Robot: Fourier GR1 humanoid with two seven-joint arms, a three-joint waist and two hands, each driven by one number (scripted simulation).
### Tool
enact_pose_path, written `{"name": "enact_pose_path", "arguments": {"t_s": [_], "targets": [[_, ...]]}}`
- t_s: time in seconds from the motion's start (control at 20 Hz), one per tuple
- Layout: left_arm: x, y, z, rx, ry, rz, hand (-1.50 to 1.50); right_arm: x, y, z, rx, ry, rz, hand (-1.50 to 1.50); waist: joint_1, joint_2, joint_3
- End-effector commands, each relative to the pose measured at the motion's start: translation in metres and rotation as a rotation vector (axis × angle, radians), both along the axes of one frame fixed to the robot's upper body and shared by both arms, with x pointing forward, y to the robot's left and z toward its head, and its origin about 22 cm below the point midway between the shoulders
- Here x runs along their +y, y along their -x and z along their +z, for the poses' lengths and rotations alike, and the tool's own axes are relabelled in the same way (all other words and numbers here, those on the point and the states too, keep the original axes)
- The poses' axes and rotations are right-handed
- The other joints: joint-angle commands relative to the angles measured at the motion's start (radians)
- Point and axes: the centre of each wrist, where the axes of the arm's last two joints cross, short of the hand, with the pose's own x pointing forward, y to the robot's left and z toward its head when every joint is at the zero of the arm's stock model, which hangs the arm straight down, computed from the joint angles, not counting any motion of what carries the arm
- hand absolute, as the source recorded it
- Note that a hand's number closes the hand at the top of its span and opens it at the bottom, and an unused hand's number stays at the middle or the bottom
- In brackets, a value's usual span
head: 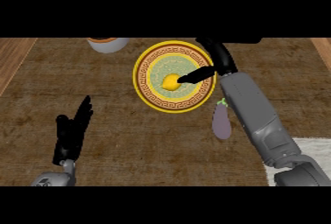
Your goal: Pick the lemon from the placemat and place it in the plate
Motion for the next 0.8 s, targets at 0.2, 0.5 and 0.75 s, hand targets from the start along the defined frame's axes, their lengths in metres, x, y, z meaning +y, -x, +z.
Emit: {"name": "enact_pose_path", "arguments": {"t_s": [0.2, 0.5, 0.75], "targets": [[-0.014, 0.017, -0.008, 0.008, 0.017, -0.017, 0.0, -0.002, 0.01, -0.027, -0.055, -0.043, 0.055, -1.5, 0.001, -0.002, 0.0], [-0.019, -0.004, -0.001, -0.011, -0.004, -0.013, 0.0, 0.017, 0.002, -0.009, -0.034, 0.014, 0.025, -1.5, 0.004, 0.001, -0.001], [-0.01, 0.0, 0.007, -0.01, 0.003, 0.011, 0.0, 0.019, 0.018, -0.043, -0.021, 0.081, -0.041, -1.5, 0.012, 0.003, 0.0]]}}
